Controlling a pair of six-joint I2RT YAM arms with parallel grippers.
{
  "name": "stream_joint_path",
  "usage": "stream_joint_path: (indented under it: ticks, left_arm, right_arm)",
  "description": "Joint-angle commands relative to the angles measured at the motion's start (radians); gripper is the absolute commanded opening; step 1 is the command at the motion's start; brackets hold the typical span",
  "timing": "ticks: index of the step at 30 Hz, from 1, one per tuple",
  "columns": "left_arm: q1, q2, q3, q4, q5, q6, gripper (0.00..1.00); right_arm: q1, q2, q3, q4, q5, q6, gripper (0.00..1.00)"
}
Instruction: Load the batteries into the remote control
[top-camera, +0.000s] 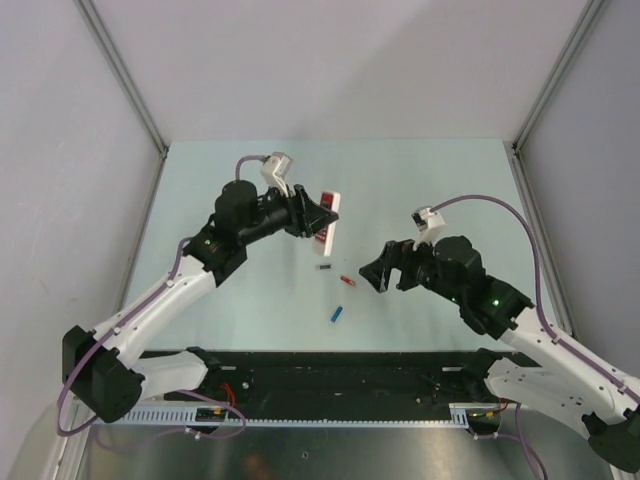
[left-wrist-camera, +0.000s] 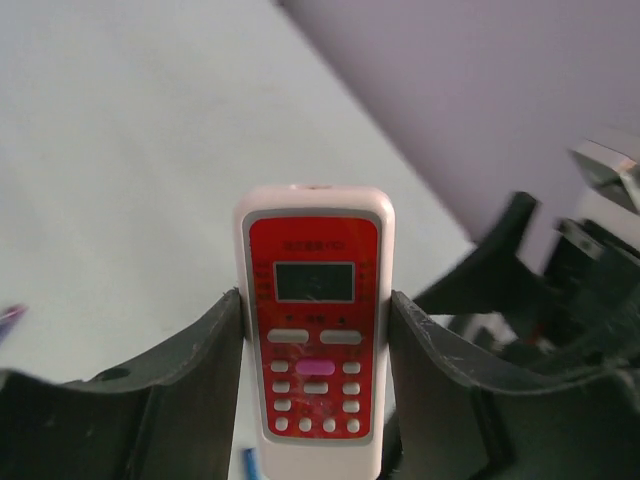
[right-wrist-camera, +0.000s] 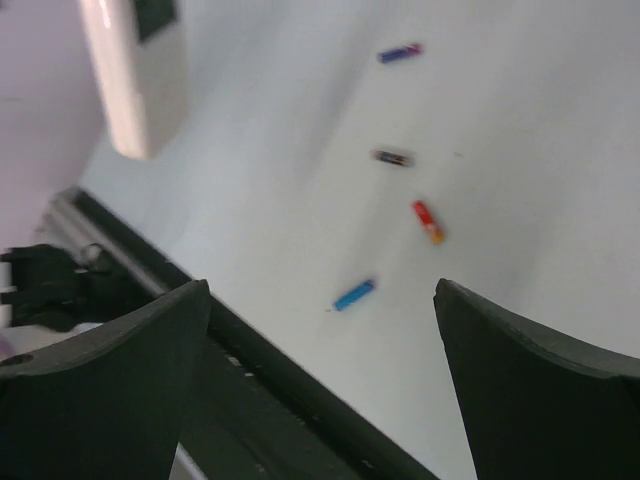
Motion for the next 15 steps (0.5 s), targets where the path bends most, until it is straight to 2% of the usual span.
stream_joint_path:
  ticks: [1, 8, 15]
  left_arm:
    - [-0.017, -0.059, -0.091, 0.350, 0.257, -0.204, 0.00]
    - [-0.068, -0.086, -0.148, 0.682, 0.314, -0.427, 0.00]
    - [-0.104, -0.054, -0.220, 0.961, 0.308, -0.580, 0.00]
  right_arm:
    - [-0.007, -0.090, 0.039, 0.188, -0.189, 0.069, 1.00]
    - [-0.055, -0.149, 0.035, 0.365, -0.366, 0.141, 1.00]
    - [-0.062, -0.129, -0.017, 0.468, -0.411, 0.193, 1.00]
